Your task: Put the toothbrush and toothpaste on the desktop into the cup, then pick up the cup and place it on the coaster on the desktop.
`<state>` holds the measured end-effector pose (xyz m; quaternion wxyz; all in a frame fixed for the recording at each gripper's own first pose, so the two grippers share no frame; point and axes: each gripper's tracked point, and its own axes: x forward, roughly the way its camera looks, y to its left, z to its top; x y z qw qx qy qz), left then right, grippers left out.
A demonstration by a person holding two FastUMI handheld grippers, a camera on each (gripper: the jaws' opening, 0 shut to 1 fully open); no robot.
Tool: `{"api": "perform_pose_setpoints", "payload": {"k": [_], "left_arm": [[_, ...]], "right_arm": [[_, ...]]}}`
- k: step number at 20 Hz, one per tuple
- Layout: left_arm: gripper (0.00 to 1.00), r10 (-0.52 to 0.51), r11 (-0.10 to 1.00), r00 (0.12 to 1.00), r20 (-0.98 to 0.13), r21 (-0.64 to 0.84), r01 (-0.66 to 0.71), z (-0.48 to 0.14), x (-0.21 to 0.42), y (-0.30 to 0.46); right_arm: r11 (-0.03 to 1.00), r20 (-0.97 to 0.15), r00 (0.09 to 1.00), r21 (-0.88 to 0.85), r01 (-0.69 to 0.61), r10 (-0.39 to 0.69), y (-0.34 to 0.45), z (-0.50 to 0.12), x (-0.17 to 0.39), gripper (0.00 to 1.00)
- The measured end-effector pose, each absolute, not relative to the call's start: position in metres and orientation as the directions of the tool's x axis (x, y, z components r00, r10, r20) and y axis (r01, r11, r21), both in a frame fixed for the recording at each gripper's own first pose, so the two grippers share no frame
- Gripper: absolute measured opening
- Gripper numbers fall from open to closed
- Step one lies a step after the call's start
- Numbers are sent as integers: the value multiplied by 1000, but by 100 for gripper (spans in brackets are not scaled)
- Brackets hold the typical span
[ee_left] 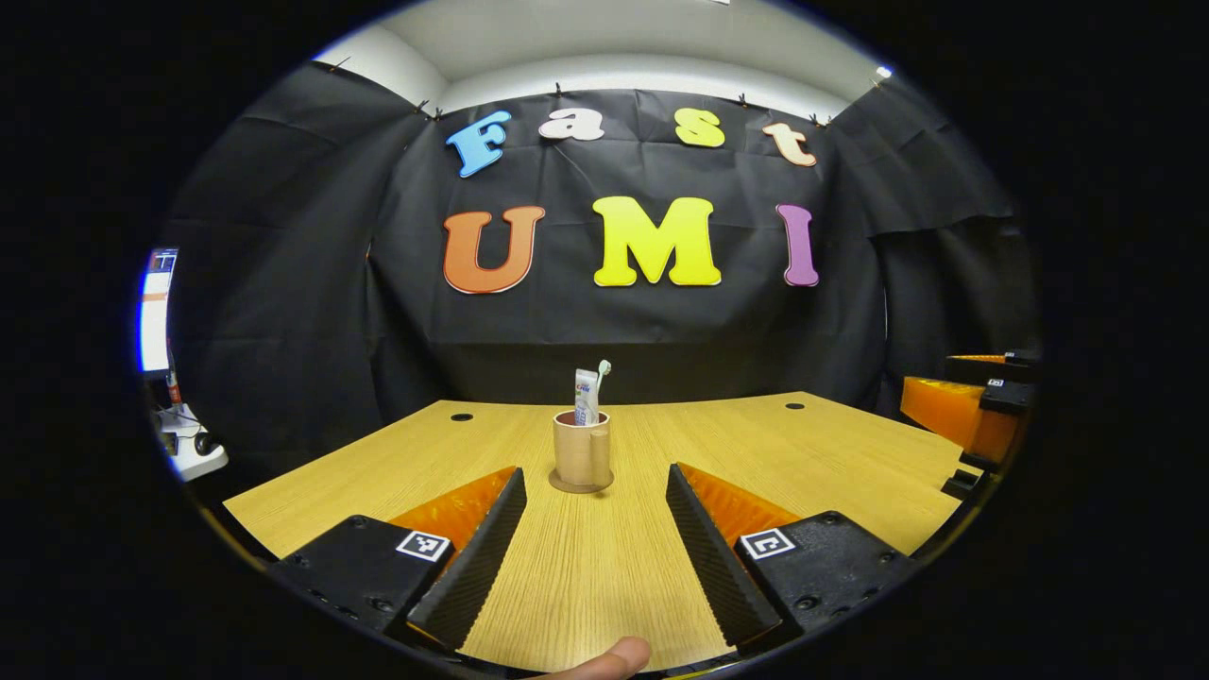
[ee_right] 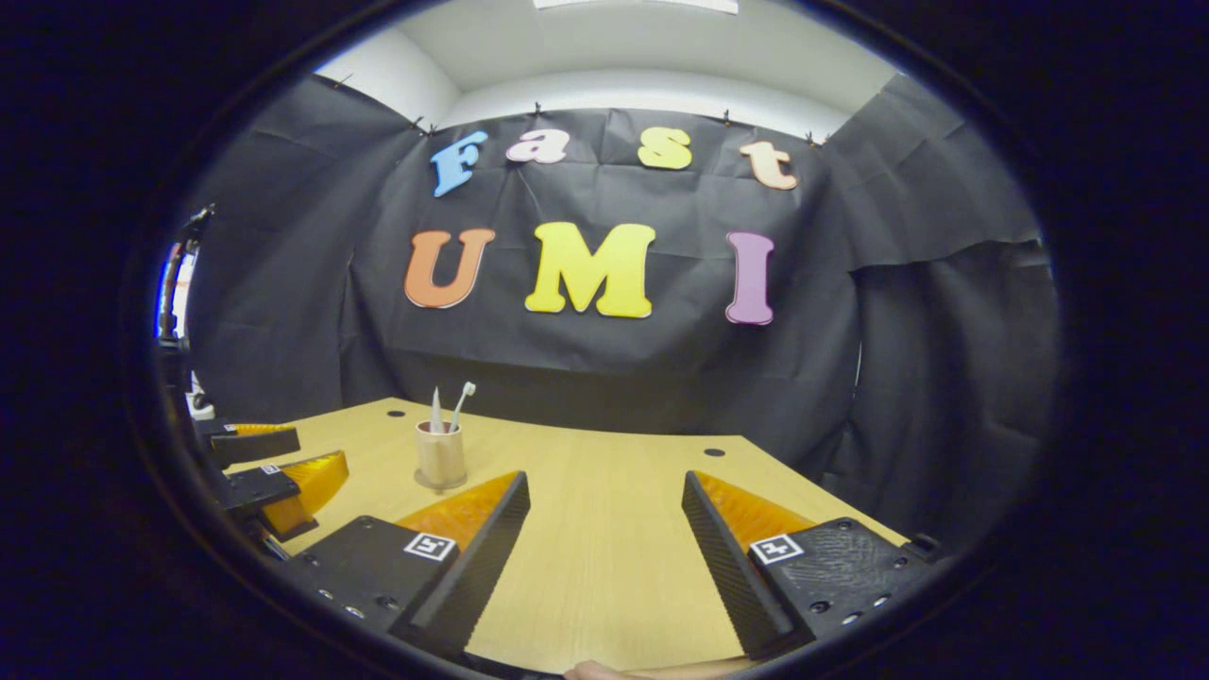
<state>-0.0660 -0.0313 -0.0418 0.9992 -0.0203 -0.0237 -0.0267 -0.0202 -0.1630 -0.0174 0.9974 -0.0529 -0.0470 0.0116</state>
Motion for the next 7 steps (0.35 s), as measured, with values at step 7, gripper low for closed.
{"api": "perform_pose_setpoints", "payload": {"k": [7], "left_arm": [[95,-39,997,998,58,-63,43,-30,-62,-32]], "right_arm": [[994,90,996,-112,-11,21,-180,-24,-33,96]]}}
